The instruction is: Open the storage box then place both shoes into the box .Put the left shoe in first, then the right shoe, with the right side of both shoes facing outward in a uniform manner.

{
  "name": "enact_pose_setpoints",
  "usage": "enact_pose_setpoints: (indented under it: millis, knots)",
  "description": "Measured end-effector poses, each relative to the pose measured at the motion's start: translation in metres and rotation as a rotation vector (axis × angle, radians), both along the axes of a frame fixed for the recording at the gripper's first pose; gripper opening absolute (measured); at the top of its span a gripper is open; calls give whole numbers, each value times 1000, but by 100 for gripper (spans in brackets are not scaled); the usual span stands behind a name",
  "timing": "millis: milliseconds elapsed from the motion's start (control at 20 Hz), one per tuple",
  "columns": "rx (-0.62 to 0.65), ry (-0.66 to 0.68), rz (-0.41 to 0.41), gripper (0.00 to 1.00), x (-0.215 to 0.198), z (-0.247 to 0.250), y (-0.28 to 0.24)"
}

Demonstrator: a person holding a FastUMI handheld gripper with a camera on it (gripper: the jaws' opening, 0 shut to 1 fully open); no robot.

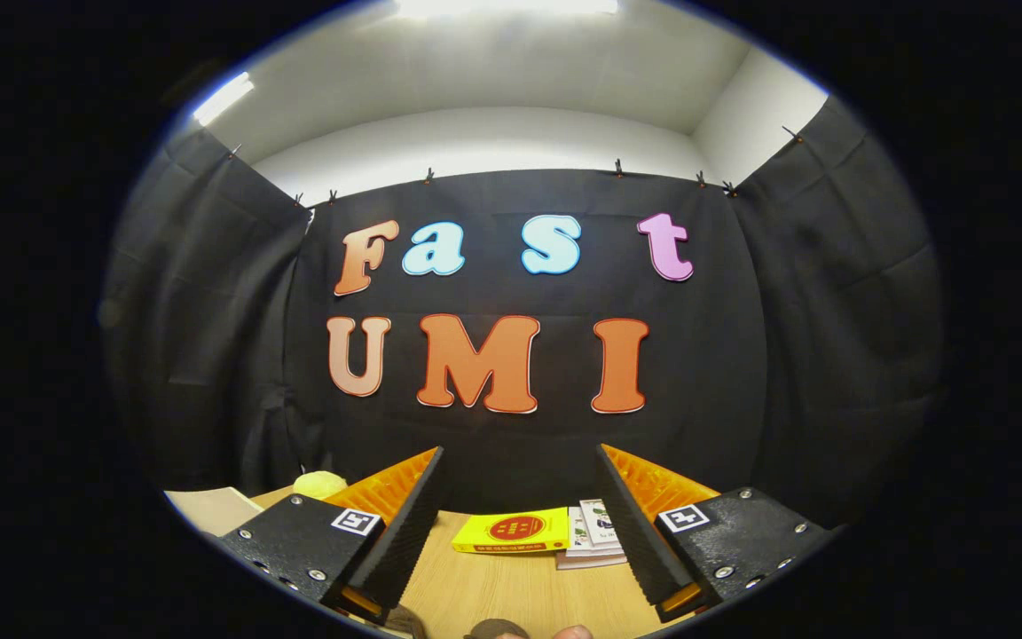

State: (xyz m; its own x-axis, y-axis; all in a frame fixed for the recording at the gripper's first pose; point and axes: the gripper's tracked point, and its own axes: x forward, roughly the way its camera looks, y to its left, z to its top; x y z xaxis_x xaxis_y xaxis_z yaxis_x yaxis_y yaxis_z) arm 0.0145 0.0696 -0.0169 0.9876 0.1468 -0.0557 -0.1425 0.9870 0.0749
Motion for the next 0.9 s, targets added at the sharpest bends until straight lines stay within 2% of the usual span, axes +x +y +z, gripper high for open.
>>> enact_pose_setpoints:
  millis: [250,900]
  knots:
    - [7,28,34,98,-1,-6,15]
    - [118,255,172,98,-3,-54,76]
